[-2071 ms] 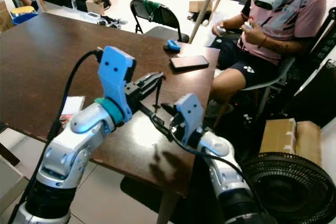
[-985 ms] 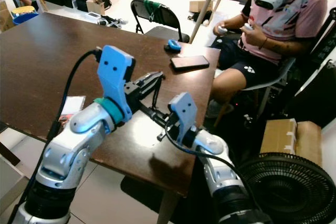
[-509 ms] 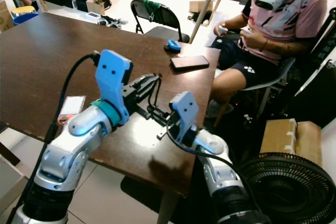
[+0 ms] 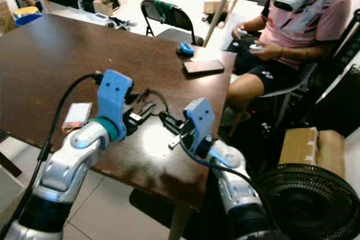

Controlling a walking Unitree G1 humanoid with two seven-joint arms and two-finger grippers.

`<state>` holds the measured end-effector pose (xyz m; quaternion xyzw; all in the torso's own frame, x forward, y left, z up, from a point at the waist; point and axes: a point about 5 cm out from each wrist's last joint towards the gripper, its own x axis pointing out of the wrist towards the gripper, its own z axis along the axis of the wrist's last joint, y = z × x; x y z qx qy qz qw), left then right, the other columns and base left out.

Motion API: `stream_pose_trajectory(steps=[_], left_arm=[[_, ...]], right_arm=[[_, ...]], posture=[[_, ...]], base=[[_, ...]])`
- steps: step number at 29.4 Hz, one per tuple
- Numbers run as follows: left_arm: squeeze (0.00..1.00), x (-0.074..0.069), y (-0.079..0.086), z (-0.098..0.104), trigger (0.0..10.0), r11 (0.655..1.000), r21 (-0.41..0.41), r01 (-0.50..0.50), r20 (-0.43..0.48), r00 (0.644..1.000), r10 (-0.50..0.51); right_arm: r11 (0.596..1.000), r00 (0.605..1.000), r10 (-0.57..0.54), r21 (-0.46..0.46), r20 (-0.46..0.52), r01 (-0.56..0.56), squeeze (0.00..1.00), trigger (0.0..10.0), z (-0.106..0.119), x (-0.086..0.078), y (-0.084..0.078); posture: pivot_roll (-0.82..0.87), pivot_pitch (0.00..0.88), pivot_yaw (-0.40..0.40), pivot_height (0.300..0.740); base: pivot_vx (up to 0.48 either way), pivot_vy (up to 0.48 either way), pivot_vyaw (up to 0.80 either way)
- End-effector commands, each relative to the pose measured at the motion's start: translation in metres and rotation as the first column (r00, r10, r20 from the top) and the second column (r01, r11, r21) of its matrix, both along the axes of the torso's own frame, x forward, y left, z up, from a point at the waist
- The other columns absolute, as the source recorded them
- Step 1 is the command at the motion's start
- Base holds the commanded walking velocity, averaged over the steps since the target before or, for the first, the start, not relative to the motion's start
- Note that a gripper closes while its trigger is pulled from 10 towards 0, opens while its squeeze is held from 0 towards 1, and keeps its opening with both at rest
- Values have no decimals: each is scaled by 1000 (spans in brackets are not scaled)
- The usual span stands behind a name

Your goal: Hang keys on a hook

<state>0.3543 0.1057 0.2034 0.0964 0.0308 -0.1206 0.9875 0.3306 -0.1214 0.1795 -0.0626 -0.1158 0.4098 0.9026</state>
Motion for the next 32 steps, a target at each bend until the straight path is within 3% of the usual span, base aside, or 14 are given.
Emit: stream_pose_trajectory(steps=[1, 7, 11, 12, 13, 14, 17, 21, 27, 28, 29, 30, 32], left_arm=[[0, 6, 10, -8, 10000, 997, 45, -67, -45, 997, 69], [0, 15, 26, -16, 10000, 988, 108, -114, -83, 989, 123], [0, 16, 20, -19, 10000, 991, 128, -46, -124, 990, 62], [753, 15, 15, -23, 10000, 991, 132, -5, -143, 989, 24], [753, 15, 15, -23, 10000, 991, 132, -5, -143, 989, 24], [1000, 15, 9, -28, 10000, 991, 135, 24, -166, 986, -1], [1000, 18, -9, -30, 10000, 996, 54, 64, -201, 978, -52], [1000, 22, -15, -24, 10000, 1000, -22, 21, -213, 977, -26], [1000, 32, -13, -13, 10000, 985, -84, -150, -190, 973, 132], [827, 34, -10, -10, 10000, 975, -86, -206, -176, 966, 188], [827, 34, -10, -10, 10000, 975, -86, -206, -176, 966, 188], [0, 35, -9, -10, 10000, 970, -80, -231, -167, 962, 215], [0, 35, -8, -11, 10000, 969, -70, -238, -167, 960, 224]], right_arm=[[1000, 1000, 26, 0, -14, -26, 0, 10000, -3, -6, 0], [1000, 999, 18, -13, -37, -18, 0, 10000, -8, -17, -12], [1000, 999, -3, -9, -39, 3, 0, 10000, -10, -18, -14], [1000, 999, -9, -5, -36, 9, 0, 10000, -9, -17, -14], [1000, 999, -9, -5, -36, 9, 0, 10000, -9, -17, -14], [1000, 999, -15, -1, -33, 15, 0, 10000, -8, -15, -13], [1000, 999, -23, 3, -22, 23, 0, 10000, -3, -9, -10], [1000, 999, -27, 3, -21, 27, 0, 10000, -2, -7, -9], [999, 999, -34, 1, -25, 34, 0, 10000, -3, -8, -8], [999, 999, -34, 3, -27, 34, 0, 10000, -3, -8, -8], [999, 999, -34, 3, -27, 34, 0, 10000, -3, -8, -8], [999, 999, -35, 4, -27, 35, 0, 10000, -3, -9, -7], [999, 999, -37, 4, -28, 37, 0, 10000, -3, -10, -7]], posture=[[67, 108, 88, 740], [54, 113, 94, 740], [54, 113, 98, 740], [58, 114, 99, 740], [58, 114, 99, 740], [61, 116, 100, 740], [59, 118, 99, 740], [65, 123, 98, 740], [61, 129, 101, 740], [59, 130, 102, 740], [59, 130, 102, 740], [59, 131, 103, 740], [58, 132, 104, 740]], base=[[0, 0, 0], [0, 0, 0], [0, 0, 0], [0, 0, 0], [0, 0, 0], [0, 0, 0], [0, 0, 0], [0, 0, 0], [0, 0, 0], [0, 0, 0], [0, 0, 0], [0, 0, 0], [0, 0, 0]])
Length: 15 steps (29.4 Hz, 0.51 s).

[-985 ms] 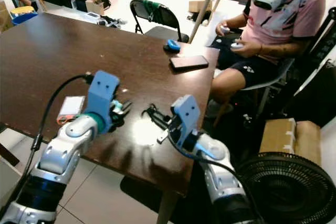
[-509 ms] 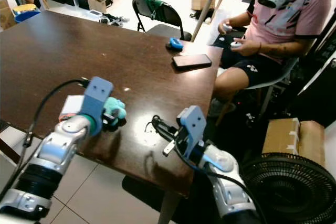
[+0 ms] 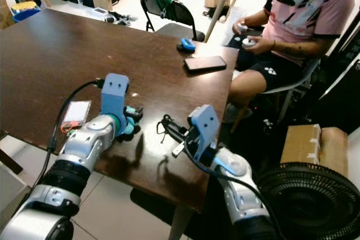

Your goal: Hang keys on a hook

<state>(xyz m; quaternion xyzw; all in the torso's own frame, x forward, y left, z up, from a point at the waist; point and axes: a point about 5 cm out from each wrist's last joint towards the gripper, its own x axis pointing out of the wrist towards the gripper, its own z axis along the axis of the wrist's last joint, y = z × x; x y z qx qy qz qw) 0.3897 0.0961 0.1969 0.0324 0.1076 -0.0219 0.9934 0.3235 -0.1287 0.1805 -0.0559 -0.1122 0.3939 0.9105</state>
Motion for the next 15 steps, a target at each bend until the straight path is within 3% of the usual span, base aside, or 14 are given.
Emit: stream_pose_trajectory(steps=[1, 3, 9, 15], left_arm=[[0, 0, 2, -5, 10000, 1000, 14, -17, -13, 1000, 17], [0, 0, 2, -7, 10000, 1000, 20, -19, -16, 1000, 19], [0, -6, 4, -39, 10000, 990, 121, -72, -79, 993, 82], [0, -8, 7, -51, 10000, 981, 177, -83, -96, 990, 101]], right_arm=[[1000, 1000, -3, -9, -17, 2, 0, 10000, -4, -2, 0], [1000, 1000, -3, -8, -17, 3, 0, 10000, -5, -3, 0], [1000, 1000, -16, -8, -12, 16, 0, 10000, -4, -1, -2], [1000, 1000, -21, -8, -10, 21, 0, 10000, -4, 0, -2]], posture=[[58, 132, 104, 740], [58, 132, 104, 740], [55, 126, 103, 740], [55, 125, 103, 740]], base=[[0, 0, 0], [0, 0, 0], [0, 0, 0], [0, 0, 0]])
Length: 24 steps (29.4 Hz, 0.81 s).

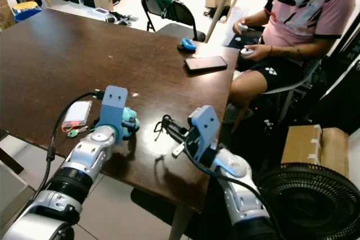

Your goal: Hang keys on a hook

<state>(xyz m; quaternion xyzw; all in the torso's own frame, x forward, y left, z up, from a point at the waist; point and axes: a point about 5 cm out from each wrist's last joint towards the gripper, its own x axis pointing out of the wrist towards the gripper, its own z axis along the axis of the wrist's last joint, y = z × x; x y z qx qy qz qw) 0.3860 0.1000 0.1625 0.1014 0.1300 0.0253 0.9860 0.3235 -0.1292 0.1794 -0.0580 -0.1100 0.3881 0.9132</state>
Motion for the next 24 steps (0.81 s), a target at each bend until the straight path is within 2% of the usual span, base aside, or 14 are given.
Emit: stream_pose_trajectory(steps=[1, 6, 7, 15, 19, 24], left_arm=[[0, -6, 4, -23, 10000, 999, 34, -20, -83, 996, 23], [0, -7, 5, -31, 10000, 999, 47, -21, -102, 994, 26], [0, -8, 5, -32, 0, 999, 49, -16, -108, 994, 21], [0, -9, 5, -39, 0, 997, 70, 30, -133, 991, -20], [0, -8, 4, -32, 0, 990, 117, 82, -61, 995, -76], [0, -8, 4, -26, 0, 984, 149, 96, -18, 995, -94]], right_arm=[[1000, 1000, -10, -4, -6, 10, 0, 10000, -2, 0, -2], [1000, 1000, -14, -4, -4, 14, 0, 10000, -2, 0, -2], [1000, 1000, -16, -4, -2, 16, 0, 10000, -2, 1, -2], [1000, 1000, -29, -2, 7, 29, 0, 10000, 1, 2, -4], [999, 999, -38, 3, 14, 38, 0, 10000, 3, 3, -5], [999, 999, -41, 4, 16, 41, 0, 10000, 3, 4, -5]], posture=[[55, 123, 102, 740], [55, 122, 101, 740], [54, 121, 101, 740], [54, 118, 102, 740], [58, 123, 100, 740], [61, 125, 99, 740]], base=[[0, 0, 0], [0, 0, 0], [0, 0, 0], [0, 0, 0], [0, 0, 0], [0, 0, 0]])
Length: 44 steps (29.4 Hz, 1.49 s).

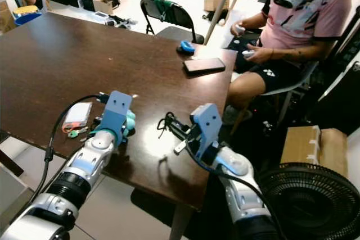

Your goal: Hang keys on a hook

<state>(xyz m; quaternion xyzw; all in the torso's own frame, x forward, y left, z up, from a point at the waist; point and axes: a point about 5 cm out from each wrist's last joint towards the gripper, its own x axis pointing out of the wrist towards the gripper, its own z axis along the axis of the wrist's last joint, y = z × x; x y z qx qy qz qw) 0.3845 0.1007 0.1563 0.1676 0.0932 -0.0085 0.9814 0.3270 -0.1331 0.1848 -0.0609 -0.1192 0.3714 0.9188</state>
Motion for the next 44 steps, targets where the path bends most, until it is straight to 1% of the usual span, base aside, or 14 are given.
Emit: stream_pose_trajectory(steps=[1, 7, 8, 12, 17, 18, 19, 20, 22, 23, 27, 30, 37, 44], left_arm=[[0, -6, 4, -16, 0, 999, 46, 10, -42, 999, -8], [0, -7, 6, -7, 0, 996, 82, 34, 16, 999, -36], [0, -8, 6, 7, 0, 995, 86, 55, 88, 994, -63], [0, -10, 6, 44, 0, 991, 54, 121, 222, 966, -130], [0, -14, 13, 62, 0, 987, 34, 155, 243, 957, -159], [0, -16, 14, 67, 10000, 987, 7, 164, 230, 960, -161], [0, -16, 14, 67, 10000, 987, 7, 164, 230, 960, -161], [831, -17, 13, 70, 10000, 985, -20, 174, 220, 961, -166], [831, -17, 13, 70, 10000, 985, -20, 174, 220, 961, -166], [1000, -19, 11, 70, 10000, 980, -55, 191, 203, 963, -176], [1000, -19, 0, 52, 10000, 980, -107, 166, 118, 981, -153], [1000, -15, -6, 27, 10000, 979, -189, 80, 18, 997, -78], [1000, -14, -9, 21, 10000, 975, -217, 38, -10, 999, -41], [1000, -15, -14, 16, 10000, 975, -209, -77, -32, 997, 71]], right_arm=[[1000, 1000, -8, -2, -2, 8, 0, 10000, -1, 1, -1], [1000, 1000, -12, 1, 2, 12, 0, 10000, 0, 1, -2], [1000, 1000, -16, 2, 4, 16, 0, 10000, 0, 2, -2], [1000, 1000, -21, 3, 7, 21, 0, 10000, 1, 2, -3], [1000, 1000, -25, 4, 9, 25, 0, 10000, 1, 3, -4], [1000, 1000, -26, 3, 9, 26, 0, 10000, 1, 3, -4], [1000, 1000, -26, 3, 9, 26, 0, 10000, 1, 3, -4], [1000, 1000, -26, 3, 9, 26, 0, 10000, 1, 3, -4], [1000, 1000, -26, 3, 9, 26, 0, 10000, 1, 3, -4], [1000, 1000, -27, 3, 8, 27, 0, 10000, 1, 4, -4], [1000, 1000, -25, 5, 8, 25, 0, 10000, 1, 5, -2], [1000, 1000, -29, 4, 11, 29, 0, 10000, 1, 6, -2], [999, 999, -34, 2, 11, 34, 0, 10000, 1, 6, -4], [999, 999, -37, 4, 13, 37, 0, 10000, 1, 6, -3]], posture=[[62, 126, 98, 740], [63, 126, 98, 740], [64, 127, 97, 740], [64, 127, 96, 740], [67, 128, 95, 740], [76, 128, 95, 740], [76, 128, 95, 740], [77, 128, 95, 740], [77, 128, 95, 740], [80, 128, 95, 740], [76, 123, 93, 740], [68, 121, 95, 740], [70, 120, 95, 740], [71, 118, 101, 740]], base=[[0, 0, 0], [0, 0, 0], [0, 0, 0], [0, 0, 0], [0, 0, 0], [0, 0, 0], [0, 0, 0], [0, 0, 0], [0, 0, 0], [0, 0, 0], [0, 0, 0], [0, 0, 0], [0, 0, 0], [0, 0, 0]])
